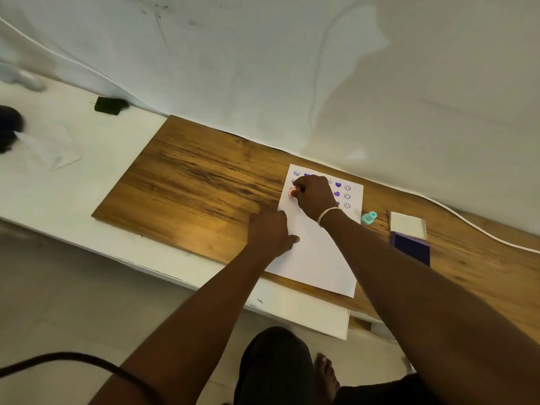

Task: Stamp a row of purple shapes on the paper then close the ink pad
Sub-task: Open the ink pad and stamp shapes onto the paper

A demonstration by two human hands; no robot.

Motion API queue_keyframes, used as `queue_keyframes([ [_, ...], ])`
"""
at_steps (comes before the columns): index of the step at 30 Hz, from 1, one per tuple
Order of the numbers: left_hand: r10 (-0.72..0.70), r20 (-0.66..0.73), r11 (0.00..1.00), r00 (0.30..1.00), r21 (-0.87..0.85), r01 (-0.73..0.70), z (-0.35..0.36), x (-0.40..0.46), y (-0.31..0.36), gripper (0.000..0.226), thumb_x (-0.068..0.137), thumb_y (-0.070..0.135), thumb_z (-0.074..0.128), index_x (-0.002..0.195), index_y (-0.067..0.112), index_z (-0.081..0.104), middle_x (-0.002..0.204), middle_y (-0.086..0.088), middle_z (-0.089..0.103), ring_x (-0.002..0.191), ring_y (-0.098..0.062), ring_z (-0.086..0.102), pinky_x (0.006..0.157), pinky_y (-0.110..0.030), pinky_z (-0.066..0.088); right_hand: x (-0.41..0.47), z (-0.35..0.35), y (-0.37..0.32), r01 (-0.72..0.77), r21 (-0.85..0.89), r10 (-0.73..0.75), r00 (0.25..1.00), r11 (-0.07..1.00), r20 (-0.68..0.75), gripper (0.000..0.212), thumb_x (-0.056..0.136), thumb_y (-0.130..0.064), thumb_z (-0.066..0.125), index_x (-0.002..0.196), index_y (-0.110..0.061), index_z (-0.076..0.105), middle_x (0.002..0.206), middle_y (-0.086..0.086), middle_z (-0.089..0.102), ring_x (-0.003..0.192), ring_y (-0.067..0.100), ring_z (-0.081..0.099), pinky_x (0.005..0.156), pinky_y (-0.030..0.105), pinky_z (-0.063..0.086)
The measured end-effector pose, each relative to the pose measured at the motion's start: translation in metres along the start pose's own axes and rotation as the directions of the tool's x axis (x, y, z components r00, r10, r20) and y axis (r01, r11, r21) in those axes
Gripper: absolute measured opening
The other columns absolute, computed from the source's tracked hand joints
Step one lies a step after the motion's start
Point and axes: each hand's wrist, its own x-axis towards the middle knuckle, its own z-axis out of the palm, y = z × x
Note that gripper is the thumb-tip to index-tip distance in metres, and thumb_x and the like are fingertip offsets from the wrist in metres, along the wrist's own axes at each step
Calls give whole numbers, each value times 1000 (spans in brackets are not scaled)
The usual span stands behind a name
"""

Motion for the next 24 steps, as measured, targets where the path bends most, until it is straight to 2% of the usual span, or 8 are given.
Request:
queue_keyframes([
  [12,5,-6,1000,1000,-10,-5,-4,0,3,62,80,60,64,124,17,57,141,-4,52,123,-25,54,103,-41,42,3,2,-4,27,-120,-24,999,992,32,27,90,-13,63,114,-4,70,114,16,70,106,31,62,97,34,46],
  [24,30,-2,1000,1000,1,-30,-6,2,1,64,80,61,63,126,17,58,151,-5,42,130,-27,50,103,-42,43,3,2,-4,26,-137,-20,999,990,43,27,89,-11,64,115,-4,69,114,18,70,106,32,63,98,36,48],
])
